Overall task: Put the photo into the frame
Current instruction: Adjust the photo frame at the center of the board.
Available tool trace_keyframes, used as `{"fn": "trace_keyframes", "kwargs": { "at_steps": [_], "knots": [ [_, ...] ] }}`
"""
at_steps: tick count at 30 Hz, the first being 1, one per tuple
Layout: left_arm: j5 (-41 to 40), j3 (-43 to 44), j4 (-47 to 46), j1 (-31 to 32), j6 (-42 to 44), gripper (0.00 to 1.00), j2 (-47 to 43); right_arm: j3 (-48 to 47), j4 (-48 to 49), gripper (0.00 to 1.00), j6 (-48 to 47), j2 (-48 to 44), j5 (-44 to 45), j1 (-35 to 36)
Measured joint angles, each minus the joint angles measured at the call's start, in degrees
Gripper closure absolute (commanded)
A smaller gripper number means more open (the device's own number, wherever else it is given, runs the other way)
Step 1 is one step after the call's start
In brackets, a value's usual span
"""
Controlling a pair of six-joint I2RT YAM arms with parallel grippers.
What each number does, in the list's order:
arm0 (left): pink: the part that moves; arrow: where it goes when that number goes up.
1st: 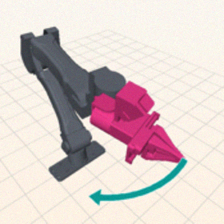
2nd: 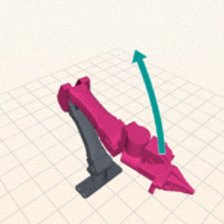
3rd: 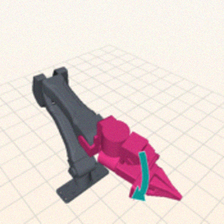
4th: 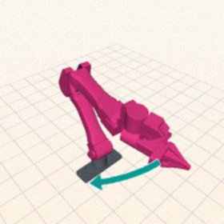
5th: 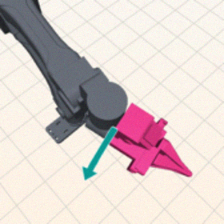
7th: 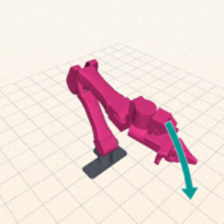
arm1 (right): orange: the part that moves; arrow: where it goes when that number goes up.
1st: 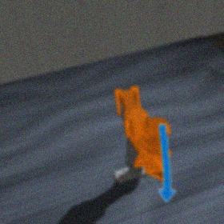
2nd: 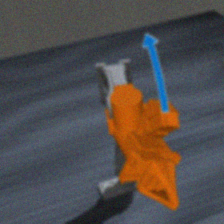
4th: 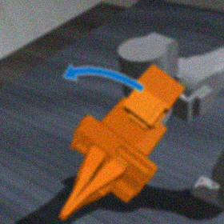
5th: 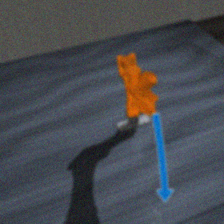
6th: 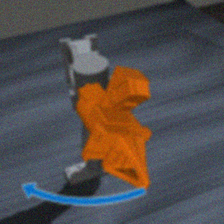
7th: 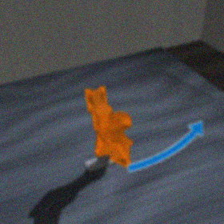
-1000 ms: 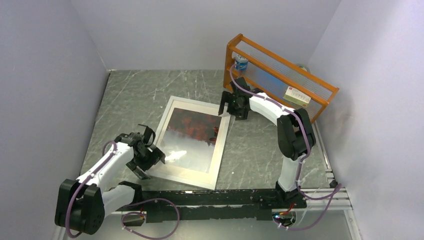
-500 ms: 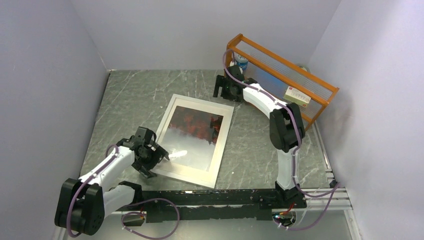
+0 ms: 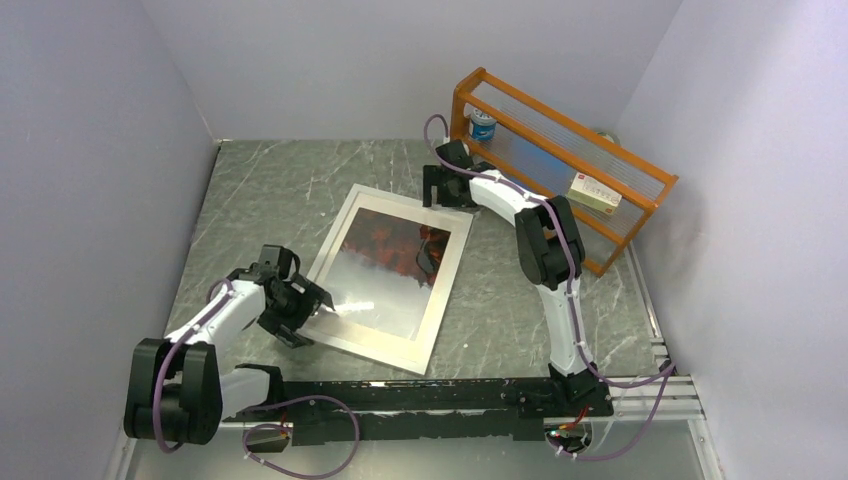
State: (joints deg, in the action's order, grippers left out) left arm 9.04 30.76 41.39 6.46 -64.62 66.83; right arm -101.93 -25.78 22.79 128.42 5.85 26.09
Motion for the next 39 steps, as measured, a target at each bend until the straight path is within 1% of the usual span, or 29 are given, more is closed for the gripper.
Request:
{"fn": "trace_keyframes", "kwargs": {
  "at_steps": [9,13,18,22,25,27,32,35,36,39],
  "knots": [
    [2.1,1.4,-0.5,-2.8,2.0,0.06,2.7,0.5,-0.2,0.07,-0.8,1.2,-0.9,0.0],
    [3.0,2.8,-1.2,-5.8,4.3,0.06,4.9,2.0,0.7,0.07,-1.2,0.8,-1.5,-0.2],
    [4.9,6.3,-1.6,-11.5,8.3,0.07,10.3,8.5,2.1,0.07,-1.1,-3.5,-3.4,-0.8],
    [4.7,10.7,-1.9,-12.8,11.3,0.08,15.4,16.1,3.1,0.07,-0.1,-8.8,-5.0,-1.8],
    [4.6,15.4,-2.2,-13.6,13.2,0.09,20.5,21.2,3.3,0.07,0.4,-12.5,-5.7,-2.4],
    [4.7,20.1,-2.3,-14.4,14.6,0.12,25.2,24.3,3.5,0.07,0.4,-14.8,-5.9,-2.4],
    [5.3,35.1,-5.7,-15.9,18.5,0.17,37.4,29.5,3.6,0.08,-0.4,-18.4,-6.3,-1.6],
    [6.6,45.5,-9.8,-16.5,20.8,0.17,45.2,30.8,3.3,0.08,-0.9,-19.2,-6.3,0.7],
    [7.1,49.0,-12.5,-16.6,21.5,0.17,48.0,31.1,3.3,0.08,-0.8,-19.4,-6.3,1.6],
    [9.2,55.5,-20.7,-16.8,23.1,0.17,53.7,32.7,3.7,0.08,-0.5,-20.7,-6.5,6.4]
  ]
}}
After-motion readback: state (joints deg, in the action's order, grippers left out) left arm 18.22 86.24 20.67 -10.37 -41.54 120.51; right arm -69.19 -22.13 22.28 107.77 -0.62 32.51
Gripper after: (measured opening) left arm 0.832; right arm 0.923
